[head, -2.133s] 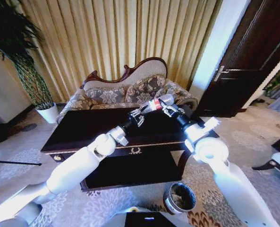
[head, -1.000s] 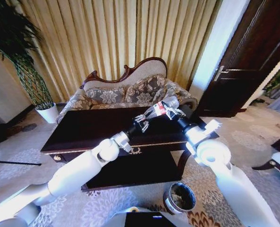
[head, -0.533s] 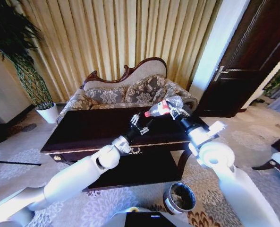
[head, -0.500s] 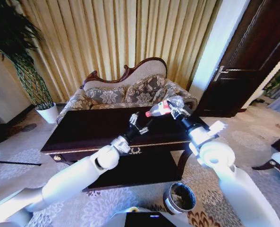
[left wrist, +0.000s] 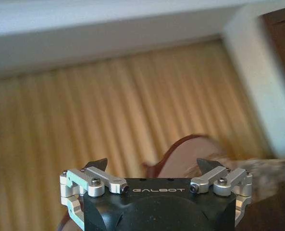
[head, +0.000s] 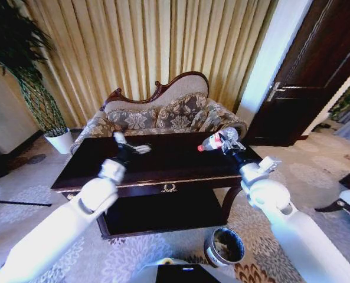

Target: Move to the front of the table and place the trash on the table into the trash bin.

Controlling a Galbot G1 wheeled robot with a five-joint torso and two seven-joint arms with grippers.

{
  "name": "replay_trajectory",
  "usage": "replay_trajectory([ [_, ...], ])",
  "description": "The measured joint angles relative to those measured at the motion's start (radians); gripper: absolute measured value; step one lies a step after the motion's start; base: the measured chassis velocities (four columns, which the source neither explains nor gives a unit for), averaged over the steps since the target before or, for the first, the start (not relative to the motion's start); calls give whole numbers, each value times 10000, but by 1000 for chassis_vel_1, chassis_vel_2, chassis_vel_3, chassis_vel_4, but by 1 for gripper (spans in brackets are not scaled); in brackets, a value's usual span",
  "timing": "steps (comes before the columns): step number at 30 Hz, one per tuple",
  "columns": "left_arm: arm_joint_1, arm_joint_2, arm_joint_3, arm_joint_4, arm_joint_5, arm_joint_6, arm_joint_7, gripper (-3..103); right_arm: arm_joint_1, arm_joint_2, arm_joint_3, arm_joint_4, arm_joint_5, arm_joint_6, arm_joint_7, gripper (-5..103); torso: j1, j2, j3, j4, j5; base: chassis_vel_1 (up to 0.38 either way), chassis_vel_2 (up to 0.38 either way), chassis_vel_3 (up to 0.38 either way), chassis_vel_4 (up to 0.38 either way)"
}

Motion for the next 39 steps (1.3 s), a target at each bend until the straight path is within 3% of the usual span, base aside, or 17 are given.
replay_trajectory([
  [1,0,0,0,0,0,0,0,100,0,0,0,0,0,0,0,21,0,0,0,0,0,0,0,0,0],
  [3,689,18,-1225,-281,-1101,396,-444,100,-374,-426,350,123,-734,-42,3,21,0,0,0,1,1,0,0,0,0],
  [5,782,9,-1464,-347,-1406,520,-575,100,-470,-521,443,159,-901,-85,3,21,0,0,0,-1,2,0,0,0,0],
  [7,1149,-122,-2418,-587,-2735,1136,-968,100,-837,-824,832,362,-1302,-293,24,21,0,0,0,-4,1,0,0,0,0],
  [9,1277,-198,-2733,-632,-3138,1373,-992,100,-957,-886,937,424,-1407,-358,50,21,0,1,0,-4,1,0,0,0,0],
  [11,1825,-461,-3614,-664,-3835,1795,-800,100,-1313,-937,1123,586,-1685,-482,97,21,0,0,0,-3,4,0,0,0,0],
  [14,2676,-824,-4397,-557,-3270,1761,96,100,-1827,-864,1243,994,-1750,-734,180,21,0,0,0,0,1,0,0,0,0],
  [18,3287,-1181,-4645,-574,-2703,1672,507,100,-2251,-693,1269,1345,-1750,-873,215,21,0,0,0,1,0,0,0,0,0],
  [27,3419,-1382,-4572,-944,-2615,1881,532,100,-3049,-371,1511,1830,-1846,-915,231,21,3,-1,2,-4,4,28,-36,-40,35],
  [39,3509,-1420,-4430,-941,-2425,1906,529,100,-3390,0,1589,2033,-1908,-880,245,21,-5,2,-2,-3,4,204,-193,-193,192],
])
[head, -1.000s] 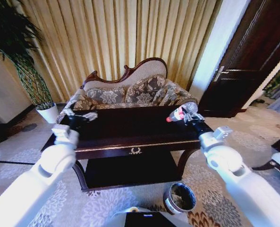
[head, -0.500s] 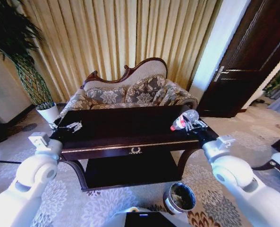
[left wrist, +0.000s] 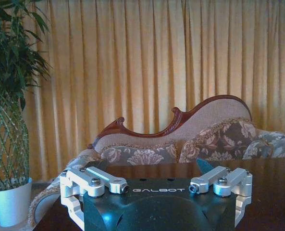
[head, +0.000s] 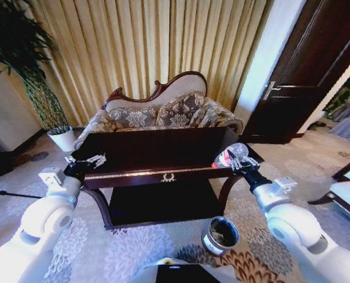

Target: Move to the front of the table and place the trash on the table into the trash bin.

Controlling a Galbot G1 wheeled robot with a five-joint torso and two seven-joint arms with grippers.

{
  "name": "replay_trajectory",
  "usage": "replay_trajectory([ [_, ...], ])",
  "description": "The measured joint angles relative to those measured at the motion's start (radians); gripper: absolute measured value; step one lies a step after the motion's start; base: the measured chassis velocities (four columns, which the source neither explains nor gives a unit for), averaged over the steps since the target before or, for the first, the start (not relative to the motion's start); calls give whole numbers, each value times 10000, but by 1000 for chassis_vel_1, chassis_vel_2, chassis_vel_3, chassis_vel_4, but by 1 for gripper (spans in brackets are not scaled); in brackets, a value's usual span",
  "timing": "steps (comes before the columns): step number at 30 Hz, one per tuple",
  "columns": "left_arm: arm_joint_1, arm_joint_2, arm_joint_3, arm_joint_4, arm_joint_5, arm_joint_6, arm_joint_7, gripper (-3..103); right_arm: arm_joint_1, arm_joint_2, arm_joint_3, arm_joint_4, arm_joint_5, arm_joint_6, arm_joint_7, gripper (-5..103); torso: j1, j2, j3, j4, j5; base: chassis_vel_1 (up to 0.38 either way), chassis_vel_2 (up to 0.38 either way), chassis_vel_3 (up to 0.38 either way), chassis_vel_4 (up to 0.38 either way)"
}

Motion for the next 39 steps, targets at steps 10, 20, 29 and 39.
replay_trajectory([
  [10,157,-100,81,-222,20,10,1,100,51,621,-580,-1930,-19,-2,235,21,6,-5,6,3,-1,63,-62,-65,72],
  [20,291,-94,-32,-496,-86,80,-15,100,906,1093,-1584,-7146,-864,462,-474,21,2,-2,2,1,1,-17,23,30,-16],
  [29,357,-30,-141,-614,-85,43,-19,100,1877,1397,-2072,-9283,-1173,688,-821,21,6,-3,3,2,-1,0,0,0,0],
  [39,320,5,-75,-763,-78,22,-23,100,2092,1791,-2256,-9314,-1313,424,-806,48,6,-3,3,2,-2,0,0,0,0],
])
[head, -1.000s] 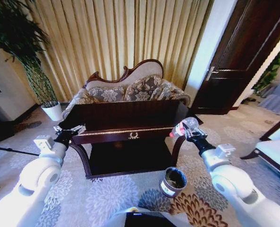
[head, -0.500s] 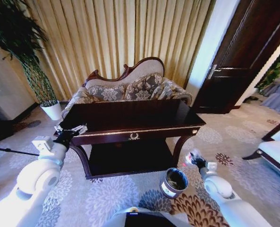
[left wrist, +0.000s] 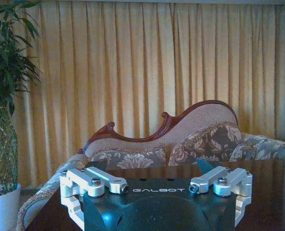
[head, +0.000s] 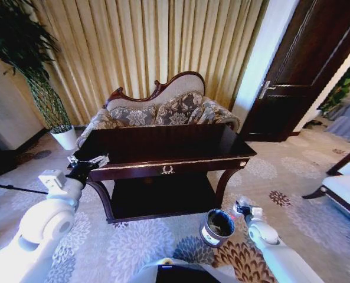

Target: Move to the front of the table and place the trash on the table into the trash bin.

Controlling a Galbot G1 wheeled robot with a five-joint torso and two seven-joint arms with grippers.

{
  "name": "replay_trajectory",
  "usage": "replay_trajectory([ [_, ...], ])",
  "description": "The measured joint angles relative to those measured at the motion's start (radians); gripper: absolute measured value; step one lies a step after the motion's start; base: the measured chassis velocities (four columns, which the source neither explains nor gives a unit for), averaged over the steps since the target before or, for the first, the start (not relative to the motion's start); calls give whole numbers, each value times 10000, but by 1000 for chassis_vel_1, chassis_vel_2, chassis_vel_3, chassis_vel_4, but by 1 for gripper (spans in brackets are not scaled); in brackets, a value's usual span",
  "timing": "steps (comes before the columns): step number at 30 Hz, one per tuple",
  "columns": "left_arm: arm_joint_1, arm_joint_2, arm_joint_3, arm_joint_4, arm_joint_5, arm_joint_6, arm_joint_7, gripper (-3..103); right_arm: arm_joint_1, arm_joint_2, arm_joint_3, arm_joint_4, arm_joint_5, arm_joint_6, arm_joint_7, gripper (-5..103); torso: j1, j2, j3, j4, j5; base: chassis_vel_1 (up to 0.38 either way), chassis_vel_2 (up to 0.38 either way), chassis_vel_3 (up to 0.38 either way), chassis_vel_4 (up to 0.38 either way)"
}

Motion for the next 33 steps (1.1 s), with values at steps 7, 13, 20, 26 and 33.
replay_trajectory([
  [7,-51,28,26,-31,-5,-4,3,100,-93,20,127,112,0,-7,13,76,0,0,0,-1,0,0,0,0,0],
  [13,-76,28,52,-1,-5,-12,5,100,-187,17,231,195,0,-6,22,96,0,0,0,-1,2,0,0,0,0],
  [20,-62,-19,48,18,-4,-20,10,100,-307,69,261,364,4,1,25,100,0,0,0,0,1,0,0,0,0],
  [26,-112,-31,47,22,-9,-25,14,100,-372,154,289,473,-26,22,34,100,0,0,0,-1,1,0,0,0,0],
  [33,-37,-142,-69,40,-23,-32,19,100,-923,166,1010,2177,153,526,55,100,0,0,0,0,1,0,0,0,0],
])
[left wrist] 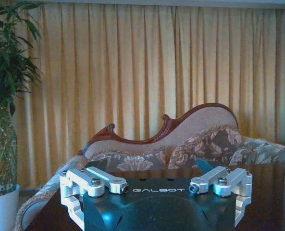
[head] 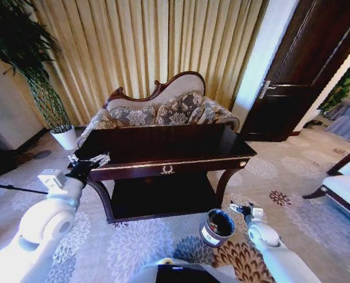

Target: Move to the front of the table and place the trash on the table into the trash bin.

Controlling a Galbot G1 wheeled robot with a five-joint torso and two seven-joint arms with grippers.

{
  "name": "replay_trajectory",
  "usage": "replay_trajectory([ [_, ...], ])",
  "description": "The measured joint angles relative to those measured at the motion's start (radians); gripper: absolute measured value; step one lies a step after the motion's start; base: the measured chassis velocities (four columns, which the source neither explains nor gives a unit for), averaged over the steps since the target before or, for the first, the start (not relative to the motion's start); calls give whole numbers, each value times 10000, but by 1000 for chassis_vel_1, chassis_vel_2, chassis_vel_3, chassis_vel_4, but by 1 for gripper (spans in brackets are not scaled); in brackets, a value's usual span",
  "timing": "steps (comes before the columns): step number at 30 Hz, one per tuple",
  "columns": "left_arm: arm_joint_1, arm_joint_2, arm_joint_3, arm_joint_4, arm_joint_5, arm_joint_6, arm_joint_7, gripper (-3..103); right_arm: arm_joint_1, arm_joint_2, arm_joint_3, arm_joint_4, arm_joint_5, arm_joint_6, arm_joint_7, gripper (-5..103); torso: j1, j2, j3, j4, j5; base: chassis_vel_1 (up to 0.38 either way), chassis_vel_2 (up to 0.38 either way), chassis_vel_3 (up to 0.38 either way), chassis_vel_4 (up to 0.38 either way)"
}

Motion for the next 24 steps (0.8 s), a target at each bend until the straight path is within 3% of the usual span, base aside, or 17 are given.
replay_trajectory([
  [5,284,-193,-225,-44,5,-1,-2,100,-491,-204,471,2578,405,254,0,100,0,1,0,0,-4,0,0,0,0],
  [13,962,-646,-568,-278,79,15,128,100,-1108,-329,221,6349,337,-563,83,100,0,1,-1,0,-2,0,0,0,0],
  [24,1296,-747,-576,-813,178,131,133,100,-1620,-544,642,7435,150,-973,266,100,0,1,0,-2,1,0,0,0,0],
])
